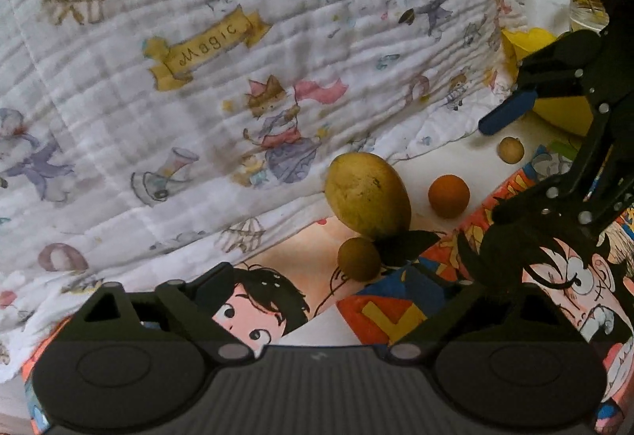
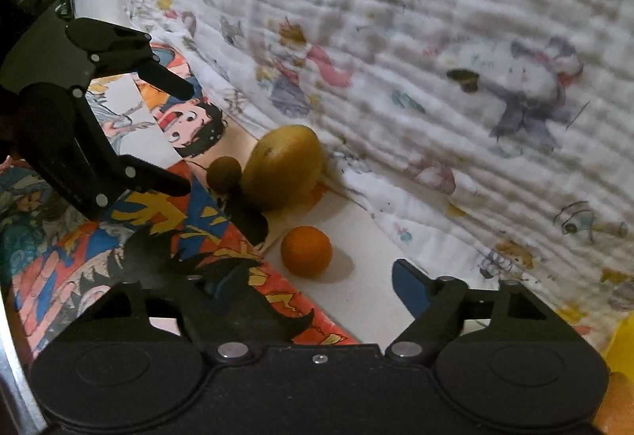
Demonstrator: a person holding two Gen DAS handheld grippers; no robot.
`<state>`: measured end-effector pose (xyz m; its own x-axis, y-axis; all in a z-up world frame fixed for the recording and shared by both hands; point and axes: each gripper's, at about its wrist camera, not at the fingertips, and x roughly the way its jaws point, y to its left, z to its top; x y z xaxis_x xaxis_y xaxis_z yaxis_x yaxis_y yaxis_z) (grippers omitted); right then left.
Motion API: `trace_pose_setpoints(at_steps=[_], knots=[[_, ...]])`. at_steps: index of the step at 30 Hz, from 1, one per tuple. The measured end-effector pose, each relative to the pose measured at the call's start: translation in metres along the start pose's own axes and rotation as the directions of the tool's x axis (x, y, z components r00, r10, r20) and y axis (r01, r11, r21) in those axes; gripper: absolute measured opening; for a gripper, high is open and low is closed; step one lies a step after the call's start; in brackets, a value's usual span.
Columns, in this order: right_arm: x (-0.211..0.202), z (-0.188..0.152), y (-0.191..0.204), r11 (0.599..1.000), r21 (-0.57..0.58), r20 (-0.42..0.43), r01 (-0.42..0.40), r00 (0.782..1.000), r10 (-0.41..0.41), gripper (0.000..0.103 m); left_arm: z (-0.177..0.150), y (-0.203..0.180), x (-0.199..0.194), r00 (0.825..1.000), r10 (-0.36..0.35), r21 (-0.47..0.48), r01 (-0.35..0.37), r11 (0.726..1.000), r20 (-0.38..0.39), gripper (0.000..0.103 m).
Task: Organize fruits
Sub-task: 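Grasp a small brown round fruit with the left tool while the right tool grasps the small mandarin, then carry the small brown fruit with the left tool while the right tool carries the mandarin to the tray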
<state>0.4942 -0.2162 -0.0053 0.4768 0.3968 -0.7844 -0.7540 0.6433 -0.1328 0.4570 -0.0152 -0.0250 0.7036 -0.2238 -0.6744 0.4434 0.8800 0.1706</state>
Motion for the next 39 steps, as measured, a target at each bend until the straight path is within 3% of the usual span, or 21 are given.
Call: trace_pose_setpoints(at_steps=[9,25,31,39], knots=[[0.016,0.000,-0.002,1.000,0.003,-0.012,-0.020,1.000,0.020,0.062,0.000,0.003,0.013,0.999,-0.051,-0.002,0.051,0.999,-0.001,0.081],[0.033,0.009,0.000,0.998,0.002,-0.003,-0.059,0.998,0.059,0.046,-0.002,0.004,0.025,0.989,-0.144,-0.024,0.145,0.989,0.019,0.058],[0.037,0.009,0.001,0.998,0.011,0.004,-0.069,0.998,0.069,0.039,0.001,0.003,0.031,0.987,-0.160,-0.045,0.160,0.986,0.006,0.041],[0.034,0.008,0.003,0.998,0.022,0.017,-0.054,0.998,0.054,0.036,0.003,0.000,0.032,0.989,-0.144,-0.083,0.143,0.986,-0.010,0.031]])
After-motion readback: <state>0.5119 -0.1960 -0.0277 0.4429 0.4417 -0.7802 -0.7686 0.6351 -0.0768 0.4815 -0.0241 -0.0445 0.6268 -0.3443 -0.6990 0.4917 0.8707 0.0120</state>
